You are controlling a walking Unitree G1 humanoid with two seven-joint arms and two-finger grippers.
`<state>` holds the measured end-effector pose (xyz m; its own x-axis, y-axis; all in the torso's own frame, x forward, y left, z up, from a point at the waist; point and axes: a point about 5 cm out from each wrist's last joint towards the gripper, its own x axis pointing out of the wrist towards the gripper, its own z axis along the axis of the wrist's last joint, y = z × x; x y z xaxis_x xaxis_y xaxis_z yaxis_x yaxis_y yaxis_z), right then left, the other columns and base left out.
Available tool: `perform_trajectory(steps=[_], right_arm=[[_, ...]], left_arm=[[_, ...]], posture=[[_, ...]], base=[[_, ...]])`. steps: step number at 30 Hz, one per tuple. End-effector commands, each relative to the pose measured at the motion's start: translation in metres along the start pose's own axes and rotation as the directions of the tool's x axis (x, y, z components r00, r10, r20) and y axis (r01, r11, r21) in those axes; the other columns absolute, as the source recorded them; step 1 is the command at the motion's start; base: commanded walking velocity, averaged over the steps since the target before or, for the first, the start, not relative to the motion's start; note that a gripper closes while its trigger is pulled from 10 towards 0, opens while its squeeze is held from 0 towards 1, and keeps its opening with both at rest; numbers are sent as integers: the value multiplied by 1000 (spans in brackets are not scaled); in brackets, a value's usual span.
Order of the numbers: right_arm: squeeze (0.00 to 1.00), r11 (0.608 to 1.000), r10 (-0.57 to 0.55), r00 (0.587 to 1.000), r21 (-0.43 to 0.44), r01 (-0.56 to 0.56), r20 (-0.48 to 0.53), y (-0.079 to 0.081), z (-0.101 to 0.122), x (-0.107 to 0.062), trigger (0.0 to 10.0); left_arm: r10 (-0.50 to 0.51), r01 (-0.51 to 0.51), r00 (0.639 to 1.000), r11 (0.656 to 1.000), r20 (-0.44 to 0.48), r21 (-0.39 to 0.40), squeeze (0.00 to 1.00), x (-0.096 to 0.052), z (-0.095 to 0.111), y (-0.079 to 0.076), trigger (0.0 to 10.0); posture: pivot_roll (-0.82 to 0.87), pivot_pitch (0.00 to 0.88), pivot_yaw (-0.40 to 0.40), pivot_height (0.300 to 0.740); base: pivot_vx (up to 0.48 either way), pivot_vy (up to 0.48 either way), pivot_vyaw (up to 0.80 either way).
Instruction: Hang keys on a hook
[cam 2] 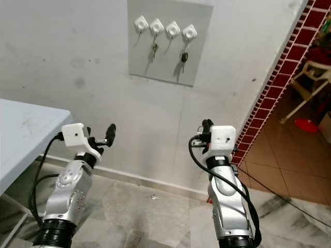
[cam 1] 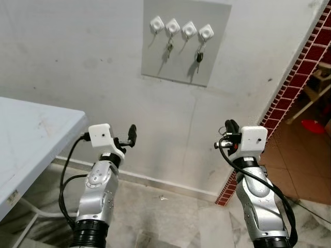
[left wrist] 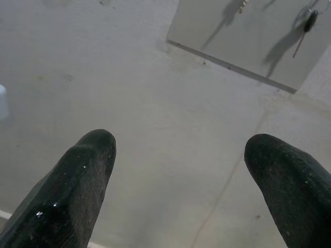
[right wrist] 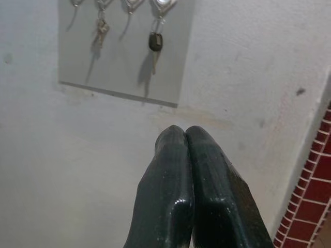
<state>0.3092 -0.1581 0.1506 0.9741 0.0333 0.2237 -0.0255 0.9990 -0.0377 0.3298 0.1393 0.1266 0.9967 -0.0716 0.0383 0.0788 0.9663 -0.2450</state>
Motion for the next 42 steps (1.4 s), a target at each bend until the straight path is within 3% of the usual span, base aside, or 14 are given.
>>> perform_trajectory(steps=[1,7,13,19,23,32,42], right_arm=[[0,1000,-11,1000,-4,11,8,-3,4,2,10000],[0,1000,-12,1000,-1,12,19,-3,6,3,10000],[0,1000,-15,994,22,13,104,-7,22,4,10000],[0,999,23,987,20,-26,161,-11,30,-7,10000],[0,999,33,989,22,-37,144,-15,27,-22,10000],[0,998,8,997,54,-12,77,-16,11,-48,10000],[0,998,-6,998,57,2,65,-17,11,-49,10000]], left_arm=[[1,-1,1000,1000,7,12,0,3,4,-2,10000],[-16,15,1000,999,25,29,0,3,9,-4,10000],[-74,70,994,997,78,43,0,2,23,-8,10000],[-174,165,979,982,102,89,0,-12,27,-15,10000],[-227,219,969,971,96,93,0,-26,25,-21,10000],[-221,219,972,975,74,43,0,-47,12,-16,10000],[-203,203,978,979,41,4,0,-48,10,-10,10000]], posture=[[39,0,-64,740],[41,0,-60,740],[43,0,-59,740],[41,0,-54,740],[38,0,-51,740],[28,0,-44,740],[22,0,-36,740]], base=[[0,0,0],[0,0,0],[0,0,0],[0,0,0],[0,0,0],[0,0,0],[0,0,0]])
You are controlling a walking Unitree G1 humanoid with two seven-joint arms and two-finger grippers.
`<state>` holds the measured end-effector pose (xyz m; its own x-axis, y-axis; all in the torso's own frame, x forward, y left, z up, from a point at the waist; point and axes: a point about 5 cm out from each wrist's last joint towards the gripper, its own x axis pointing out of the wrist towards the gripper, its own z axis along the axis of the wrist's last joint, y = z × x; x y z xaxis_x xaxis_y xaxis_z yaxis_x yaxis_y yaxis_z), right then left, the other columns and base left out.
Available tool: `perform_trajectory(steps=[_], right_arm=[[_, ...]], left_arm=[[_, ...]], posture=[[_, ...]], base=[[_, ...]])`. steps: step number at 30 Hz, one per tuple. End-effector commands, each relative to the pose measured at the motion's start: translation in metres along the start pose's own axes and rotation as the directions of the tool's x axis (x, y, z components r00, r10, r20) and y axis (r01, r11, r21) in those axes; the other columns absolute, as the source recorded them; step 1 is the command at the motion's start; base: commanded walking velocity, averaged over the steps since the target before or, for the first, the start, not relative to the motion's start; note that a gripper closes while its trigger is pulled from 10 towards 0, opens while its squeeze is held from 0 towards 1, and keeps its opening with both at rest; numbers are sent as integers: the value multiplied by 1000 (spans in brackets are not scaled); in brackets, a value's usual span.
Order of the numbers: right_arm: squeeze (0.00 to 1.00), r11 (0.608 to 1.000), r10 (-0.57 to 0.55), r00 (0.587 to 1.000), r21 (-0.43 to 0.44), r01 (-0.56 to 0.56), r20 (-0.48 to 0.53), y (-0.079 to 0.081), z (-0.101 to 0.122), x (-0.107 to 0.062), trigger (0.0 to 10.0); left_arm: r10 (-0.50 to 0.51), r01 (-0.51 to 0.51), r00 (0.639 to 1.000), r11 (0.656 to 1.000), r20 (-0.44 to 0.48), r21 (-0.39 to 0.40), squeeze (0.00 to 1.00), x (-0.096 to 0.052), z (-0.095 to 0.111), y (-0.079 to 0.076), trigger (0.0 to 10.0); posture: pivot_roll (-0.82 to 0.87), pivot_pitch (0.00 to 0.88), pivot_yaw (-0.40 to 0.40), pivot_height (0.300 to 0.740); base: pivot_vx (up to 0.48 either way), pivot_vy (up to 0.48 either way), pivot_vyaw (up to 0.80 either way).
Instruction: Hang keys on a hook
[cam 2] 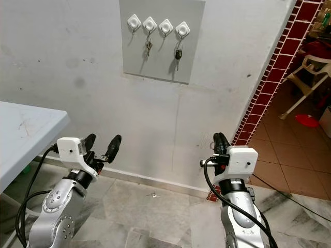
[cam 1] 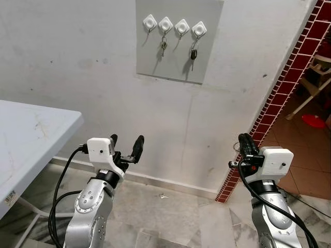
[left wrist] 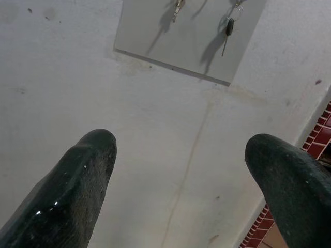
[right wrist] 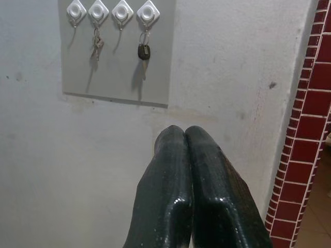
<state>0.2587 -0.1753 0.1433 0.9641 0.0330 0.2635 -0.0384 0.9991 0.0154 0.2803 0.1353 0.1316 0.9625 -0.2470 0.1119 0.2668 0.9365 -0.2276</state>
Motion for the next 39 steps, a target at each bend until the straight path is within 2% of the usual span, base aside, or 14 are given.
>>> perform_trajectory(steps=[1,13,39], right_arm=[[0,1000,-3,1000,3,3,28,-1,8,4,10000],[0,1000,8,1000,-3,-8,13,-1,5,3,10000],[0,1000,16,1000,-3,-16,5,0,6,3,10000]], left_arm=[[-10,10,1000,1000,13,-2,0,1,5,0,10000],[21,-21,1000,1000,-17,11,0,0,-1,8,10000],[32,-32,999,999,7,-8,0,3,3,5,10000]], posture=[[22,0,-36,740],[25,0,-43,740],[26,0,-50,740]], base=[[0,0,0],[72,0,0],[405,0,0]])
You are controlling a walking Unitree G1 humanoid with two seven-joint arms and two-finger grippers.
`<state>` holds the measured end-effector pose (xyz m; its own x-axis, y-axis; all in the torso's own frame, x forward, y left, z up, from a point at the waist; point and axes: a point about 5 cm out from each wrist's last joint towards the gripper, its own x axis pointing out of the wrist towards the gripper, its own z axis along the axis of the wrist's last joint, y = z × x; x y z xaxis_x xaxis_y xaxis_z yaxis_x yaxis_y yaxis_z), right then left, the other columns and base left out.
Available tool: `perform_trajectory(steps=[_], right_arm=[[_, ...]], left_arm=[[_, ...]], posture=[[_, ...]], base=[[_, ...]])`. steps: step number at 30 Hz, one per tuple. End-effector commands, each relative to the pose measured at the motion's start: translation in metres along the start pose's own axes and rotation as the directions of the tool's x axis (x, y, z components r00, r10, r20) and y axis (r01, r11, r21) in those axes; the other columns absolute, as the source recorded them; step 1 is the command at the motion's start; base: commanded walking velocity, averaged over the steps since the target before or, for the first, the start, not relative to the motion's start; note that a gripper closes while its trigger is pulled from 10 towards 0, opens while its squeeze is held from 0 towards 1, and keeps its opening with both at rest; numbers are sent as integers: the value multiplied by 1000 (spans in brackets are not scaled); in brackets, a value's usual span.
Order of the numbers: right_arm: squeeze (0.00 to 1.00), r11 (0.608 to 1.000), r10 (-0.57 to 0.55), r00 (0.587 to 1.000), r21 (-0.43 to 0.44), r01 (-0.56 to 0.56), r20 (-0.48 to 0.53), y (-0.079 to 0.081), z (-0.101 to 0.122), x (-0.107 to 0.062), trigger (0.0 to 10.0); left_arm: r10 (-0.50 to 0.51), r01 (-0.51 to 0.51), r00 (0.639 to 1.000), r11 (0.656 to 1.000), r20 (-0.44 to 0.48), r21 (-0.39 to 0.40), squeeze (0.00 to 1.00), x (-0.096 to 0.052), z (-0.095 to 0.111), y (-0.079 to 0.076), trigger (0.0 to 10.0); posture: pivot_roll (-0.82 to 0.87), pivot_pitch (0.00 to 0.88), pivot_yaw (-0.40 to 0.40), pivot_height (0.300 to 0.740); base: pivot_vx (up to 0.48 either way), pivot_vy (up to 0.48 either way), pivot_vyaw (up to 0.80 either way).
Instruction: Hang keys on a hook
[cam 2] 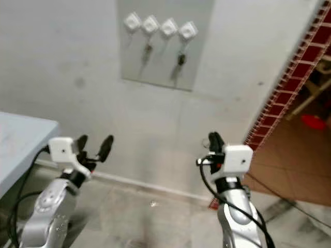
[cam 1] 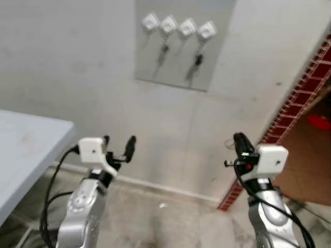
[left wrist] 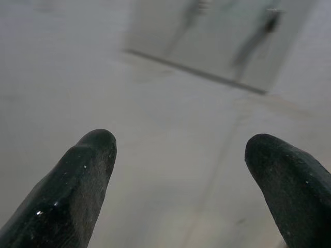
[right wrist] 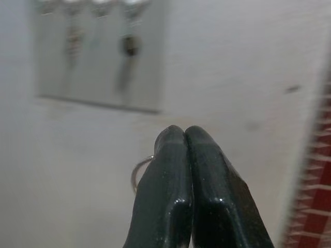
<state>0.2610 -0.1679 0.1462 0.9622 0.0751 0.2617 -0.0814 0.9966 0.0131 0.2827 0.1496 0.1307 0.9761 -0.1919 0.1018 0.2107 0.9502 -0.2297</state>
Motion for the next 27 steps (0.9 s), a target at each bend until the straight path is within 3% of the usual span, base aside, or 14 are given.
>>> perform_trajectory(steps=[1,20,27], right_arm=[[0,1000,-26,1000,-12,26,7,-8,4,-1,10000],[0,1000,-14,1000,-13,14,3,-7,3,1,10000],[0,1000,-6,1000,-11,6,4,-5,4,2,10000]], left_arm=[[-26,26,1000,1000,4,-13,0,3,0,-10,10000],[-25,25,1000,999,0,-24,0,4,-1,-13,10000],[-16,17,1000,1000,5,-14,0,5,-1,-13,10000]], posture=[[26,0,-50,740],[30,0,-57,740],[31,0,-54,740]], base=[[431,0,0],[429,0,0],[0,0,0]])
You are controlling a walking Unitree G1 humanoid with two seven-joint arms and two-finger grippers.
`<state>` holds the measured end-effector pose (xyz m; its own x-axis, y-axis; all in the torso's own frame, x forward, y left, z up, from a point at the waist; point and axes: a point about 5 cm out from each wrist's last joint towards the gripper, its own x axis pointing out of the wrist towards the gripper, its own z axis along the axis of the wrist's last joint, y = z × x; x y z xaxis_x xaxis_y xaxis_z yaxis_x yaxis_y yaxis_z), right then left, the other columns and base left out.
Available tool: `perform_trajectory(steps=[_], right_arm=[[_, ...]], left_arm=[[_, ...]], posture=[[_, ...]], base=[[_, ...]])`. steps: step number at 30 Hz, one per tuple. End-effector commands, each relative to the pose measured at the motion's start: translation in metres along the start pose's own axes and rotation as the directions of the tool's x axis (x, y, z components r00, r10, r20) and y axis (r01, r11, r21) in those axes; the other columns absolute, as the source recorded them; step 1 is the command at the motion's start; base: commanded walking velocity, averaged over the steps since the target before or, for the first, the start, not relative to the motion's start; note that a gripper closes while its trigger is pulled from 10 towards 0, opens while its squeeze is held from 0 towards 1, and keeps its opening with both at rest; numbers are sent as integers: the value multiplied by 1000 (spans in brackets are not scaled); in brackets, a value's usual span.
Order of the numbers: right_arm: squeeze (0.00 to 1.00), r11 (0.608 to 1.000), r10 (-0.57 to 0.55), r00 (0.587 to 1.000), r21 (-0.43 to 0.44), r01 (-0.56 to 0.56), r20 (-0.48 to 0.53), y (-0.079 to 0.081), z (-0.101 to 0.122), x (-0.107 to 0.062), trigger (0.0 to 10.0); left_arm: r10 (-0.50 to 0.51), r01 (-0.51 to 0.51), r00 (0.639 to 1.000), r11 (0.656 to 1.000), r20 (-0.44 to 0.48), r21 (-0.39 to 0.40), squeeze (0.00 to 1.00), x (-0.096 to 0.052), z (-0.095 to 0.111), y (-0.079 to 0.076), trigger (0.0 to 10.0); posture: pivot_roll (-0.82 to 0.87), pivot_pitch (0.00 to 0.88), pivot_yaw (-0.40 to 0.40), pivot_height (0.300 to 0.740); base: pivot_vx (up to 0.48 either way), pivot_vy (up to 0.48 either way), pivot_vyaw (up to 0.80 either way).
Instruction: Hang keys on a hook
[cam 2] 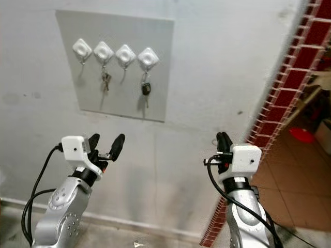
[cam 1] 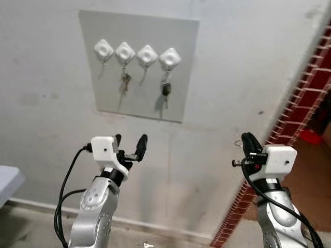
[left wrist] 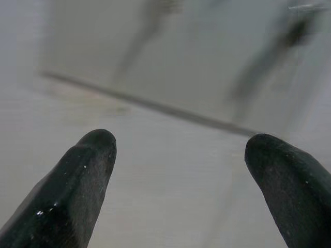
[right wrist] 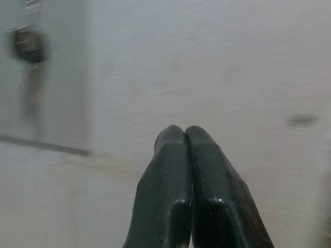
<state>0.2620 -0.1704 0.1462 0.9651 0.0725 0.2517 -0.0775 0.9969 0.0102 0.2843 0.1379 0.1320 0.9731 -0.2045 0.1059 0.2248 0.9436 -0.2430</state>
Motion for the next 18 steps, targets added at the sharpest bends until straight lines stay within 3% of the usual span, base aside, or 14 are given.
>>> perform_trajectory(steps=[1,11,18], right_arm=[[0,1000,-3,1000,-7,3,15,-2,4,1,10000],[0,1000,12,1000,-10,-12,26,-2,7,6,10000],[0,999,48,996,-27,-47,70,0,18,22,10000]], left_arm=[[-3,3,1000,1000,4,2,0,1,1,-2,10000],[-13,13,1000,1000,5,19,0,5,4,-7,10000],[-29,29,1000,999,8,16,0,9,8,-8,10000]], posture=[[31,0,-54,740],[29,0,-55,740],[25,11,-54,740]], base=[[0,0,0],[0,0,0],[0,0,0]])
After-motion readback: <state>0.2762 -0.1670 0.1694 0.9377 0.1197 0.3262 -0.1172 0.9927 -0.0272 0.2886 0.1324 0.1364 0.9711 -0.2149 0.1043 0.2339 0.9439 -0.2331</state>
